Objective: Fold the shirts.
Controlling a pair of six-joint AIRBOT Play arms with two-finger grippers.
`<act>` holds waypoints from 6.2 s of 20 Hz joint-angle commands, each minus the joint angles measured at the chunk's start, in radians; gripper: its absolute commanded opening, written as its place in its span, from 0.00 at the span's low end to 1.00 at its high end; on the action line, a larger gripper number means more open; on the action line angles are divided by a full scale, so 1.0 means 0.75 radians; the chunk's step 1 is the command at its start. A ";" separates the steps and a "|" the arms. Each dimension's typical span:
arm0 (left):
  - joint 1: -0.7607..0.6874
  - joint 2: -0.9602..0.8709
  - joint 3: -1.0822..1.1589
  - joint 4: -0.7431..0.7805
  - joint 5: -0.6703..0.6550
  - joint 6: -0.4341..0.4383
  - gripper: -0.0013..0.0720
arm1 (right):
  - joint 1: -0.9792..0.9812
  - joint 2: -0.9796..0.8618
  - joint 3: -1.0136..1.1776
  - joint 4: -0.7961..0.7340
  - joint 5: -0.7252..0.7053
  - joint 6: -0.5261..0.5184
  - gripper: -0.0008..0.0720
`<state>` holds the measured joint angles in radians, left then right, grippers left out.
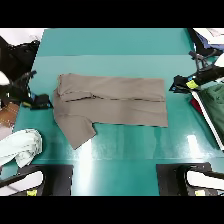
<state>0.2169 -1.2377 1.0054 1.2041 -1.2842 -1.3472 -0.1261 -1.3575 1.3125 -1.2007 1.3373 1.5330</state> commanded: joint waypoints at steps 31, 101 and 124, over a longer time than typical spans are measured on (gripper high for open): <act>0.004 0.247 -0.593 -0.430 0.226 0.132 0.05 | -0.155 0.226 -0.628 -0.027 0.015 -0.091 0.48; -0.328 -0.119 0.144 -0.363 0.351 0.000 0.06 | -0.400 -0.654 0.210 0.254 0.264 -0.304 0.74; -0.962 -0.834 0.837 -0.430 0.516 -0.087 0.05 | 0.075 -0.130 0.396 0.770 0.082 -0.481 0.03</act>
<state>-0.4603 -1.7321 1.5097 0.8806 -0.8524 -1.3811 -0.1596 -1.5024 1.5330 -0.6460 1.4158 1.1461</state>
